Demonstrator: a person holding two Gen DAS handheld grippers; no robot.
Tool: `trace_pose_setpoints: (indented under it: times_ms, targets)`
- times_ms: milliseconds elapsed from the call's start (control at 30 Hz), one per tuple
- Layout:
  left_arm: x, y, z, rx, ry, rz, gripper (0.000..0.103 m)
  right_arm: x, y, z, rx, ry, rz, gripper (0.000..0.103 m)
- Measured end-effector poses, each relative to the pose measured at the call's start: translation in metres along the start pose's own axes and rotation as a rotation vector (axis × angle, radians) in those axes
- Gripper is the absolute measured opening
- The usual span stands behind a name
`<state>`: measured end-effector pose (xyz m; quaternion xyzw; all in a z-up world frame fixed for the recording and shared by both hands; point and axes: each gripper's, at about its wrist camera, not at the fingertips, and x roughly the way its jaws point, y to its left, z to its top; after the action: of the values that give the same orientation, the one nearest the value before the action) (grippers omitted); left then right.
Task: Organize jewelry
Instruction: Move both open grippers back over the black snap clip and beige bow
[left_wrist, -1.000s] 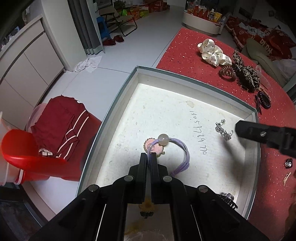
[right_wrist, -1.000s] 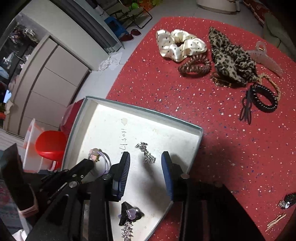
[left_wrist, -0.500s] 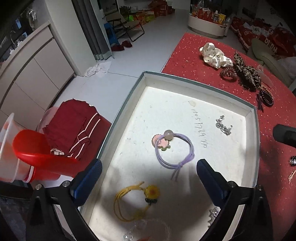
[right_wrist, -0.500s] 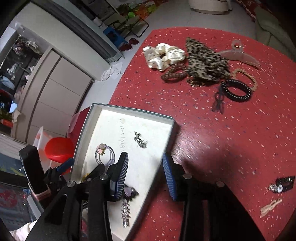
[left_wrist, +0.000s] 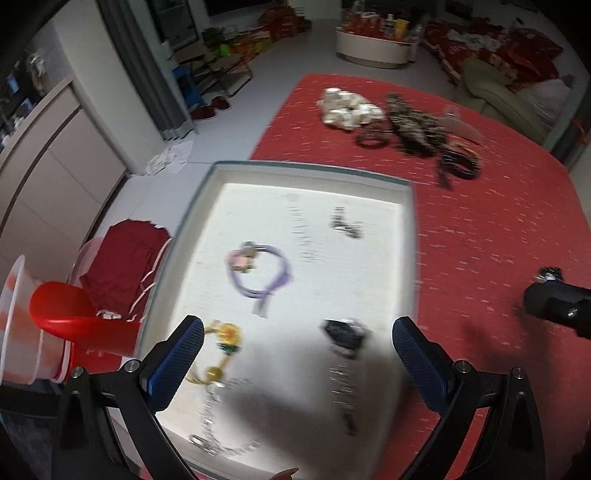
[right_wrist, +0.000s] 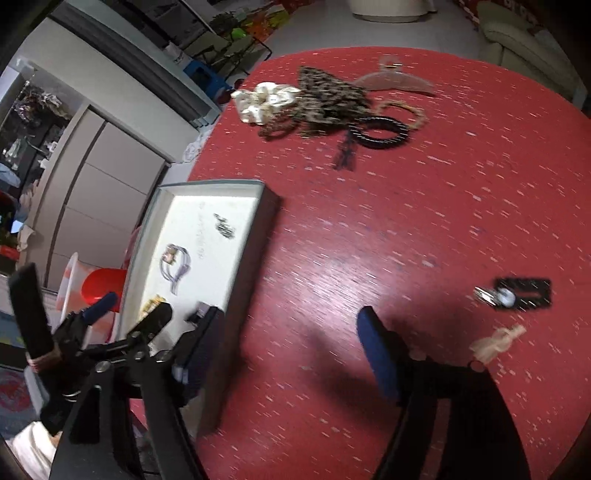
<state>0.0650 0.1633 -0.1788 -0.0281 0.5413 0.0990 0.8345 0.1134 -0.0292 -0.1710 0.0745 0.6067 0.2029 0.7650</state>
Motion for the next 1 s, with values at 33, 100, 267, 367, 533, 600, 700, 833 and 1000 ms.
trace_pose_setpoints:
  times_ms: [33,100,267,367,533,600,700,833,1000]
  targets:
    - [-0.004,-0.009,0.000,0.008,0.000,-0.015,0.102,-0.004,-0.007,-0.003,0.007,-0.001,-0.009,0.080]
    - [-0.008,-0.022,0.001,0.021,0.000,-0.028,0.102,-0.012,-0.021,-0.009,0.022,-0.004,-0.027,0.080]
    - [-0.018,-0.063,0.002,0.067,0.014,-0.079,0.102,-0.030,-0.063,-0.021,0.079,-0.015,-0.085,0.080]
    - [-0.019,-0.088,0.001,0.103,0.023,-0.102,0.102,-0.038,-0.085,-0.026,0.111,-0.018,-0.121,0.080]
    - [-0.015,-0.120,-0.001,0.127,0.043,-0.129,0.102,-0.048,-0.124,-0.031,0.140,-0.020,-0.220,0.080]
    - [-0.010,-0.131,-0.002,0.135,0.058,-0.140,0.102,-0.051,-0.139,-0.031,0.145,-0.020,-0.242,0.080]
    - [-0.004,-0.146,-0.001,0.152,0.068,-0.155,0.102,-0.052,-0.154,-0.028,0.125,-0.019,-0.277,0.080]
    - [0.001,-0.165,0.001,0.186,0.063,-0.178,0.102,-0.048,-0.163,-0.022,0.059,-0.008,-0.320,0.080]
    - [0.009,-0.179,0.003,0.194,0.064,-0.177,0.102,-0.040,-0.170,-0.013,0.002,-0.006,-0.336,0.080]
